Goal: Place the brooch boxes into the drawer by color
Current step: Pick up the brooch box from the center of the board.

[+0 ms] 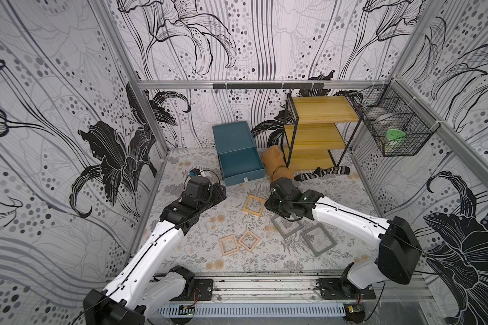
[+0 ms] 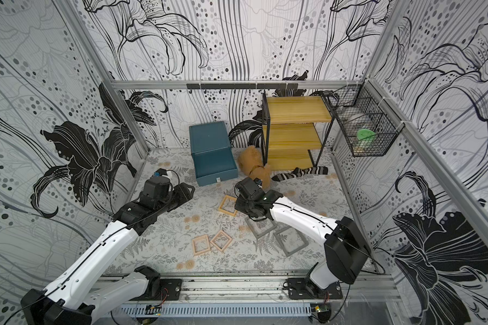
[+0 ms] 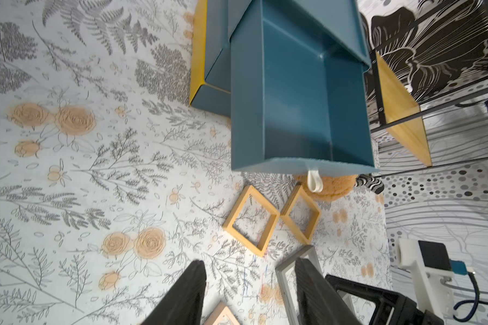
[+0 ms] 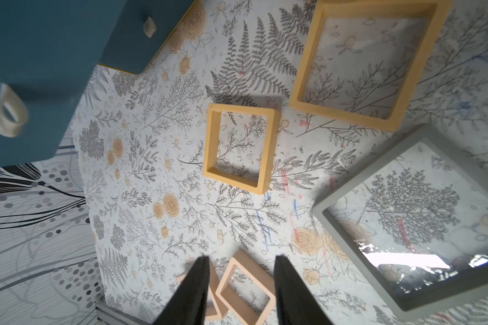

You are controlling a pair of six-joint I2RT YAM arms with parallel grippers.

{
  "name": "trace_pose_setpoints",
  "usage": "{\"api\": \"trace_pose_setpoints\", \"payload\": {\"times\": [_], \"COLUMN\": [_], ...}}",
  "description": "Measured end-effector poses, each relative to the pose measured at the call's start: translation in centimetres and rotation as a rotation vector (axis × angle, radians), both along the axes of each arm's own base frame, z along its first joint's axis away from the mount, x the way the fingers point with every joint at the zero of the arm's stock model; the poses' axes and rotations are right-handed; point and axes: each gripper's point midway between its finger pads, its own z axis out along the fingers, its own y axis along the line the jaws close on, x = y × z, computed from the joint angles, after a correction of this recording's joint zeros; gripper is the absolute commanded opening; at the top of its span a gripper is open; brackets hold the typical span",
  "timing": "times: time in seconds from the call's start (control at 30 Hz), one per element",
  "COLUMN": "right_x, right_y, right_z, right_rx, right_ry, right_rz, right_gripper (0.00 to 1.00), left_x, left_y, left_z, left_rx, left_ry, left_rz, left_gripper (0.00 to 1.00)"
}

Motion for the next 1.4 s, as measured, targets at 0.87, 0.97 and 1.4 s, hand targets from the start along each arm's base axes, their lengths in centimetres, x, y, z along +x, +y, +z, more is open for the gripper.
{"api": "trace_pose_setpoints", "payload": {"times": [0.87,0.97,1.4], "right_x": [2.2,2.6,3.5], "right_y": [2.5,3.1,3.9], "right_z": [-7.4,-7.6,-8.8], "right_rx": [-0.135,-0.135,-0.170], "right_ry": [0.020,0.021,0.037], "right_rz": [-0.042,-0.042,-0.046], "right_gripper": [0.29,0.28,0.24], "left_x": [-6.3,-6.7,-7.7], "left_y": [-2.0,-2.1,-2.4], "left_z": [-4.4,-4.8,-5.9], "left_rx": [0.008,0.034,0.084], "left_ry": [0.068,0.080,0.120], "left_rz": [-0.196,-0.222,-0.272], "left_gripper": [0.51,0.51,0.51]}}
